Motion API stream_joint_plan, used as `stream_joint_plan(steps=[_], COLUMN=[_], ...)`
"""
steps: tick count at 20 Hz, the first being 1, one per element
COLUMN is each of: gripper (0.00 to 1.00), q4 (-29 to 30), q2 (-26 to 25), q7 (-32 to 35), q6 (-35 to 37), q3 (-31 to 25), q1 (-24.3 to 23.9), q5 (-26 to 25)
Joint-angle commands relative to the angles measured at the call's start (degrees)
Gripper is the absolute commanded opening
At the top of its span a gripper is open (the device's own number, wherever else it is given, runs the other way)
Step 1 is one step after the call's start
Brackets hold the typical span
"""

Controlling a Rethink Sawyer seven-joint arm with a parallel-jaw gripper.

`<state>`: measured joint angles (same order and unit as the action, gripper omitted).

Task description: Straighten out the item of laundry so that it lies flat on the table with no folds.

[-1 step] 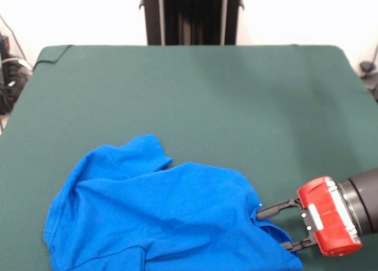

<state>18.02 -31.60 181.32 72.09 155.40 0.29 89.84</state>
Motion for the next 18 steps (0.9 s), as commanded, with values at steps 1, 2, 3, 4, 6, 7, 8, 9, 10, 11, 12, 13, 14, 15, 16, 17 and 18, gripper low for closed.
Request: stream_joint_plan(steps=[1, 2, 3, 4, 6, 7, 8, 9, 10, 11, 12, 13, 14, 15, 16, 17, 18], gripper=[1.0, 1.0, 1.0, 1.0, 1.0, 1.0, 1.0, 1.0, 1.0, 1.0, 1.0, 1.0, 1.0, 1.0, 1.0, 1.0, 1.0], q4=[-4.27, -3.83, -3.47, -2.91, -2.59, -2.51, -2.34, -2.22, -2.1, -2.02, -1.87, -1.81, -1.79, -1.78, -1.82, -1.81, -1.81], q2=[0.45, 0.7, 0.89, 1.12, 1.18, 1.14, 1.05, 0.99, 0.93, 0.92, 0.89, 0.87, 0.8, 0.74, 0.67, 0.65, 0.42], q7=[-11.78, -11.88, -11.94, -11.88, -11.76, -11.64, -11.38, -11.35, -11.31, -11.46, -11.88, -12.13, -12.85, -13.57, -15.02, -15.66, -16.32], q6=[6.77, 6.68, 6.49, 6.34, 6.25, 6.16, 6.08, 5.96, 5.84, 5.72, 5.15, 4.7, 4.02, 3.34, 2.08, 1.29, -0.15], q3=[3.71, 5.21, 6.34, 8.16, 9.08, 9.24, 9.78, 10.16, 10.55, 10.79, 11.16, 11.2, 11.16, 11.13, 10.97, 10.91, 10.75], q1=[-0.19, -0.01, 0.16, 0.47, 0.52, 0.5, 0.39, 0.31, 0.23, 0.15, -0.02, -0.16, -0.41, -0.65, -1.12, -1.39, -1.88], q5=[5.69, 4.92, 4.2, 3.16, 2.62, 2.56, 2.65, 2.65, 2.64, 2.59, 2.23, 2.03, 1.7, 1.37, 0.84, 0.61, 0.28])
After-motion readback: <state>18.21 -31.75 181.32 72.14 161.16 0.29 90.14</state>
